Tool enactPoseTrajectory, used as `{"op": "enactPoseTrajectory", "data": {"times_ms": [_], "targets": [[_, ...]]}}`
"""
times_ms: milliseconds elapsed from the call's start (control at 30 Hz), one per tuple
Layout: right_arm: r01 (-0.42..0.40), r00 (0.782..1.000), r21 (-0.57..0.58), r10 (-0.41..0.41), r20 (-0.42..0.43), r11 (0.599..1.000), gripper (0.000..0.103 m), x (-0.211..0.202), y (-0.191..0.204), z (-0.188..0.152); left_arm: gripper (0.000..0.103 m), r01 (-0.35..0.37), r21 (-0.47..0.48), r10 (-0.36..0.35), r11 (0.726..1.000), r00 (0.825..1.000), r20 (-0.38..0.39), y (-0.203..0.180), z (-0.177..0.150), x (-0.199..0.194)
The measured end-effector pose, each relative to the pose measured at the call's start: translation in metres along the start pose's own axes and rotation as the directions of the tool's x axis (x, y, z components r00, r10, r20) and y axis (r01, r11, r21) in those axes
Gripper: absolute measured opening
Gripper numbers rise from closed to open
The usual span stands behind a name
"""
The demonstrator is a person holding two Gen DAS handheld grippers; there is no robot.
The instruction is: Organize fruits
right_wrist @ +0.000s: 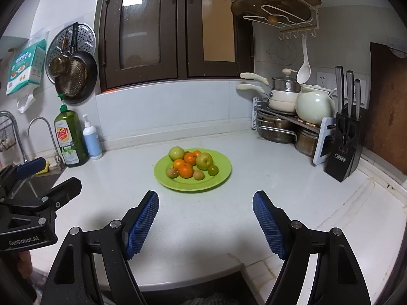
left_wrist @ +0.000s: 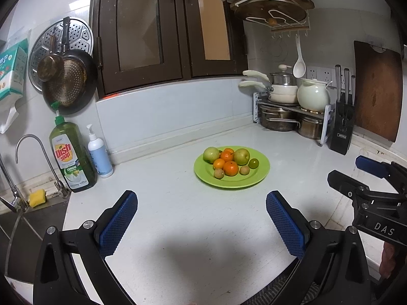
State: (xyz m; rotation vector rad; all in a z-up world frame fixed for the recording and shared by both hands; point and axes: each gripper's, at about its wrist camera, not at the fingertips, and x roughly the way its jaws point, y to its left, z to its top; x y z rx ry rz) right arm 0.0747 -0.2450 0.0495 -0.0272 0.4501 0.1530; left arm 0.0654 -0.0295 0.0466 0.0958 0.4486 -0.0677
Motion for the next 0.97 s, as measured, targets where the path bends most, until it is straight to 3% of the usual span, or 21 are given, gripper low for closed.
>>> {"op": "enactPoseTrajectory", "data": {"times_ms": [967], "targets": [[0.007,1.000,-0.005,-0.007,-0.009,1.000,0.077,0.0028,0.0008,-0.0016,0.103,0.003,-0.011,-0.004,1.000,1.000,-0.021,0.0031,-0.0035,0.0062]]}}
